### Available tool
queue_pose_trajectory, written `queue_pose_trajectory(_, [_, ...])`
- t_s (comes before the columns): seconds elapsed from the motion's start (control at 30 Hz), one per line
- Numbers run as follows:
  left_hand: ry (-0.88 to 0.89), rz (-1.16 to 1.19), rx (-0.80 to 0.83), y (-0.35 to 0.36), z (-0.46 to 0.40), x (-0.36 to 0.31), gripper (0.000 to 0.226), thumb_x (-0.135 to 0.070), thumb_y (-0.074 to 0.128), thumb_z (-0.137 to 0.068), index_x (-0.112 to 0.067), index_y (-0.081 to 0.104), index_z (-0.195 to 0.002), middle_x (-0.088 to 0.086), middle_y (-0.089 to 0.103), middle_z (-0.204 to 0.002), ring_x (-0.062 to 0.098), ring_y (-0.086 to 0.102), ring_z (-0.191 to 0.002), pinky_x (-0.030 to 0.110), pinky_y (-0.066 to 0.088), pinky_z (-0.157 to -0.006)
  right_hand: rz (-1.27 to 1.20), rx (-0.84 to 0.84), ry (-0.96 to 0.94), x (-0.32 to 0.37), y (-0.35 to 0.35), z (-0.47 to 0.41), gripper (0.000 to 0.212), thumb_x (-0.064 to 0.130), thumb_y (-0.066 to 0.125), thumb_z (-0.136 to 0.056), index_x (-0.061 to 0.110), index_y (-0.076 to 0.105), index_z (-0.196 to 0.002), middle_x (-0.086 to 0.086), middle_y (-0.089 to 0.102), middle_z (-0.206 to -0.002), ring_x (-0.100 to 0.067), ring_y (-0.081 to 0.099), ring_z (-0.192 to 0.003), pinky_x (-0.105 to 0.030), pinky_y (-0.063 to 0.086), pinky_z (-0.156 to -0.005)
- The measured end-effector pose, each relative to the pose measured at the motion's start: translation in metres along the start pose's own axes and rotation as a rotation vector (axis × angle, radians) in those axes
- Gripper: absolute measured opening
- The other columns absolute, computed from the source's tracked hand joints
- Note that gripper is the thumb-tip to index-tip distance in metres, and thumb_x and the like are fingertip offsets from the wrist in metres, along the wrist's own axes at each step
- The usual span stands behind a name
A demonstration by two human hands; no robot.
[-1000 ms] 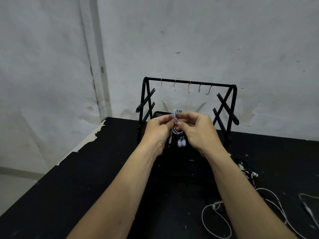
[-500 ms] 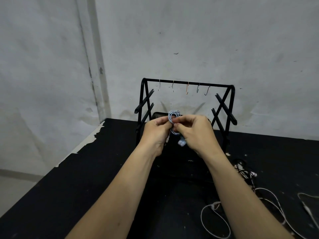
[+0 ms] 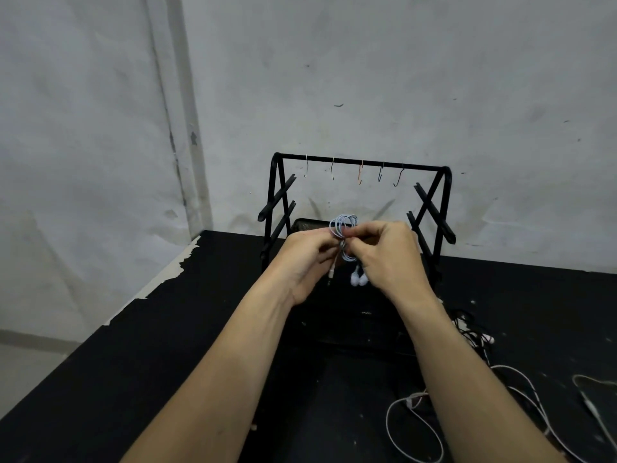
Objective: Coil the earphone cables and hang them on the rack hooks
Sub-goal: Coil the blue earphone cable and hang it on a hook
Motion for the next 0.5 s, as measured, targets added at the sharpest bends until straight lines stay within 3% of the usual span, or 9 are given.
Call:
queue_pose_trajectory(0.13, [0.047,0.041,0.044,0.0041,0.0012,0.0001,0.015,0.005,0.056,-0.093,0.001,0.069,-0.099,0.005,0.073,-0.076,0.009,0.069,-0.069,0.020,0.057,-0.071,-0.030,-0.017,-0.017,-0.0008,-0.0023,-0.0018,0.016,0.003,0.068,-0.083,0.015,0.079,-0.085,-0.008,0.073,-0.067,-0.024,0.064,-0.043,-0.019,0.046,-0.042])
queue_pose_trajectory(0.3, [0.053,0.082,-0.006,0.0010,-0.0032,0.0026,0.015,0.004,0.054,-0.095,0.002,0.068,-0.098,0.007,0.074,-0.076,0.011,0.070,-0.066,0.020,0.055,-0.061,-0.114,-0.012,-0.023,-0.0005,-0.0019,-0.0023,0.023,0.001,0.076,-0.081,0.015,0.064,-0.093,-0.006,0.074,-0.079,-0.019,0.071,-0.057,-0.032,0.054,-0.044])
queue_pose_trajectory(0.4, [0.099,-0.016,-0.062,-0.0003,-0.0040,0.0026,0.014,0.002,0.056,-0.095,-0.003,0.070,-0.092,0.006,0.074,-0.075,0.012,0.068,-0.065,0.023,0.056,-0.063,-0.216,0.017,0.033,0.0001,0.0000,-0.0006,0.035,0.001,0.079,-0.081,0.012,0.060,-0.110,-0.008,0.074,-0.083,-0.022,0.074,-0.067,-0.033,0.058,-0.049])
queue_pose_trajectory(0.5, [0.161,-0.174,-0.118,-0.0002,-0.0023,0.0028,0.011,-0.004,0.064,-0.092,-0.007,0.074,-0.091,0.004,0.072,-0.072,0.007,0.063,-0.061,0.018,0.051,-0.060,-0.280,0.038,0.083,-0.0027,0.0052,0.0012,0.024,0.010,0.079,-0.083,0.011,0.070,-0.105,-0.013,0.075,-0.081,-0.020,0.074,-0.070,-0.047,0.059,-0.049])
Point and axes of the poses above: each hand's wrist, its own z-axis away from the middle knuckle, its own y-axis out of the palm, x = y × z, the point moved 3 cm from there along -z, towards the middle knuckle
